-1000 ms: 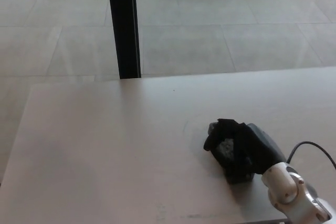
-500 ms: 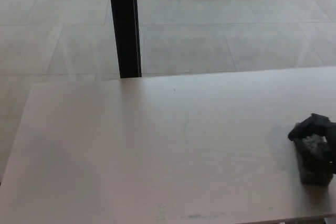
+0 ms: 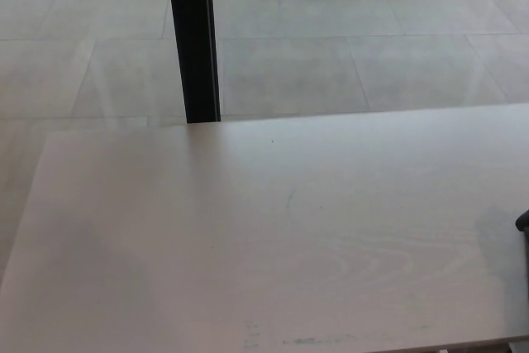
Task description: The robot uses its right hand to hold the eraser kept in the middle of the desk and use it to wipe the desk by swiping its surface twice
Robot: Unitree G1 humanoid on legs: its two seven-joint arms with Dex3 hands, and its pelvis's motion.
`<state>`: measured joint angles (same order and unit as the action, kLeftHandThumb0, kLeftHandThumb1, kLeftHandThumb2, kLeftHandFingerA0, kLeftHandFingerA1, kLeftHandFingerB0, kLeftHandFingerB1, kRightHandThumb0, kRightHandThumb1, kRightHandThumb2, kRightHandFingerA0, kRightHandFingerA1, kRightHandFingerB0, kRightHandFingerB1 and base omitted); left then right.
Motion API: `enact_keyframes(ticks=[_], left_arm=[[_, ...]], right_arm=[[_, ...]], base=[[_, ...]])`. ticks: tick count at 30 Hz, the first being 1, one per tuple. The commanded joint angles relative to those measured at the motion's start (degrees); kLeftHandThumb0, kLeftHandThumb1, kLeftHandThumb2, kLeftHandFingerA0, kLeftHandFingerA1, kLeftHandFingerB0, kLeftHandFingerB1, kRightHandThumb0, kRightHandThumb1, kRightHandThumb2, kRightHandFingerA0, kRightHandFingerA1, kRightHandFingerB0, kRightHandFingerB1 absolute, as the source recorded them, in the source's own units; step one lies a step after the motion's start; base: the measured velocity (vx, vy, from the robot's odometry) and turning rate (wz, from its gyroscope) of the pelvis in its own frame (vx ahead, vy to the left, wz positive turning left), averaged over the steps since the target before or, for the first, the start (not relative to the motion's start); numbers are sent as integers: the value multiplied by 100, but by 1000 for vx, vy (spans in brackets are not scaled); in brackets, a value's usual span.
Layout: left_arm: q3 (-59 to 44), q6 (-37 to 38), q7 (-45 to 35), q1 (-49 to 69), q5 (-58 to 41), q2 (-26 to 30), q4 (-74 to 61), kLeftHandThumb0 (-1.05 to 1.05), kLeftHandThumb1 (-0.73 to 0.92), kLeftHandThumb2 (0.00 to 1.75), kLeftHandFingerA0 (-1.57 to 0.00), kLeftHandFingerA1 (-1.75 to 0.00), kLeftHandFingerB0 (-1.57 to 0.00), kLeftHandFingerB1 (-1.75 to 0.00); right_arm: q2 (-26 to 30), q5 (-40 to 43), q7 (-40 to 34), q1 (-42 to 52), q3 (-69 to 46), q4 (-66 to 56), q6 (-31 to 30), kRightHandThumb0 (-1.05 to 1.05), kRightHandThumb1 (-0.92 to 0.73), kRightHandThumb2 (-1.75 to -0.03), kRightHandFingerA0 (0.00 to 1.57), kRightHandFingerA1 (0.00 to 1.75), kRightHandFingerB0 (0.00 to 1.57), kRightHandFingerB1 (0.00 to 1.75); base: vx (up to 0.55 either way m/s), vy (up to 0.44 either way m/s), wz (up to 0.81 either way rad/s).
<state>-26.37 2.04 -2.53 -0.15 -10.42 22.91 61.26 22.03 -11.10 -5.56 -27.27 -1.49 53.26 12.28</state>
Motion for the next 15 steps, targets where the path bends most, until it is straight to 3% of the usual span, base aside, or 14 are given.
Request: enact_keyframes(ticks=[1, 7, 9, 11, 12, 15], left_arm=[[23, -63, 44, -7, -26, 131, -70, -49, 79, 63, -75, -74, -58, -61], [30, -119, 19, -81, -43, 155, -16, -49, 80, 62, -74, -72, -56, -59], [6, -84, 14, -105, -67, 155, 56, -50, 78, 63, -76, -74, -58, -60], [23, -77, 9, -108, -55, 145, 37, -50, 79, 63, -74, -72, -57, -59], [57, -87, 25, -69, -22, 140, -50, -50, 79, 63, -75, -72, -57, -59], [84, -38, 17, -54, -7, 111, -88, -51, 79, 63, -73, -72, -57, -60]], right_arm=[[-325, -44, 288, 194, 266, 23, -617, -33, -70, -73, 93, 175, 62, 167], [-824, -126, 265, 197, 607, -320, -539, -33, -64, -84, 93, 175, 68, 162], [-1175, -57, 413, 193, 790, -692, -773, -30, -66, -87, 91, 175, 75, 152], [-1241, -112, 412, 209, 910, -863, -893, -32, -69, -83, 91, 175, 68, 154], [-1417, -227, 437, 160, 1132, -1029, -1033, -31, -67, -89, 89, 175, 73, 151], [-1678, -352, 353, 103, 1427, -1207, -1205, -34, -73, -82, 88, 175, 73, 146]], base=[[0, 0, 0], [0, 0, 0], [0, 0, 0], [0, 0, 0], [0, 0, 0], [0, 0, 0]])
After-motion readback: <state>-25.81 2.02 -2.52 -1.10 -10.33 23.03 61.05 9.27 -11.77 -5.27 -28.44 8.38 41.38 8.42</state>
